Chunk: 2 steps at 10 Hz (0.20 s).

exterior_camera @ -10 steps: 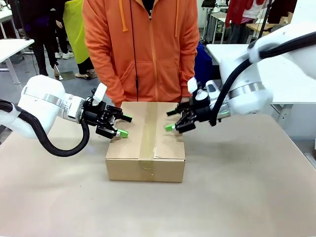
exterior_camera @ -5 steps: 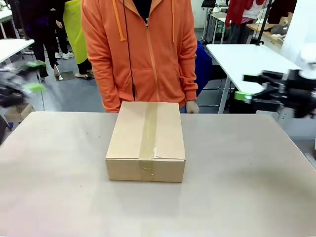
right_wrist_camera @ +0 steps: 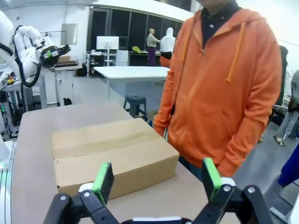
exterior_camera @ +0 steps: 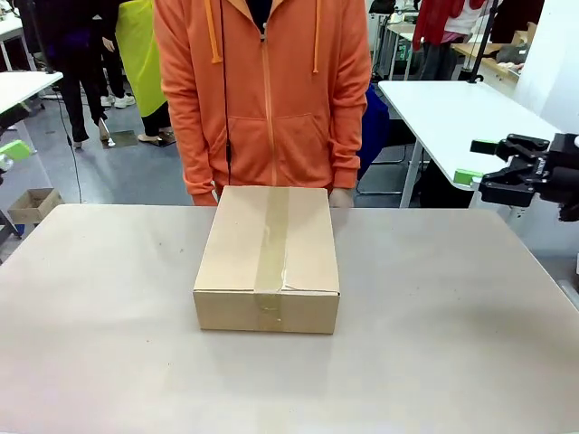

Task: Pack the gift set into the box.
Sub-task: Press and hold the closed box until the human finishes sealing it.

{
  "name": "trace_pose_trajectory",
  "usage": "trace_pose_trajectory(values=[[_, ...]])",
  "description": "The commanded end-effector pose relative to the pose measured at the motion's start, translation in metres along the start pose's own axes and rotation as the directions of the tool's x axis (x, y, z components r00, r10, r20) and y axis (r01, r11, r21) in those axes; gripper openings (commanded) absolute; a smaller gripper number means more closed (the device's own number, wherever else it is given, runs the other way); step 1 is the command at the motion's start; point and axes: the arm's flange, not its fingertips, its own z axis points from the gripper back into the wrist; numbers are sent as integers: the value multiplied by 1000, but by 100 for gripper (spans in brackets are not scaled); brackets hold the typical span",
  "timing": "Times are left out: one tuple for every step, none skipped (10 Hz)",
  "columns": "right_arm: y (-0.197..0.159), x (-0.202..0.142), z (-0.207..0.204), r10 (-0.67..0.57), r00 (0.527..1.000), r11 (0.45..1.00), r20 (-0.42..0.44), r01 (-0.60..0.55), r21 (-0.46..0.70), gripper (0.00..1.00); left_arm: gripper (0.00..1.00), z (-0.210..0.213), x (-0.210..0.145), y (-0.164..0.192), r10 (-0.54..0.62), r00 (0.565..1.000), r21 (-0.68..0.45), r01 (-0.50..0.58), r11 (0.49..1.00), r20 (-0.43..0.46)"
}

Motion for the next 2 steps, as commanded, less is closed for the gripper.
trace_pose_trajectory(values=[[2, 4, 0, -14, 1000, 1000, 19, 14, -3, 100, 100, 3, 4, 4, -10, 1000, 1, 10, 1000, -5], [2, 4, 0, -14, 1000, 1000, 19, 14, -3, 100, 100, 3, 4, 4, -10, 1000, 1, 10, 1000, -5]])
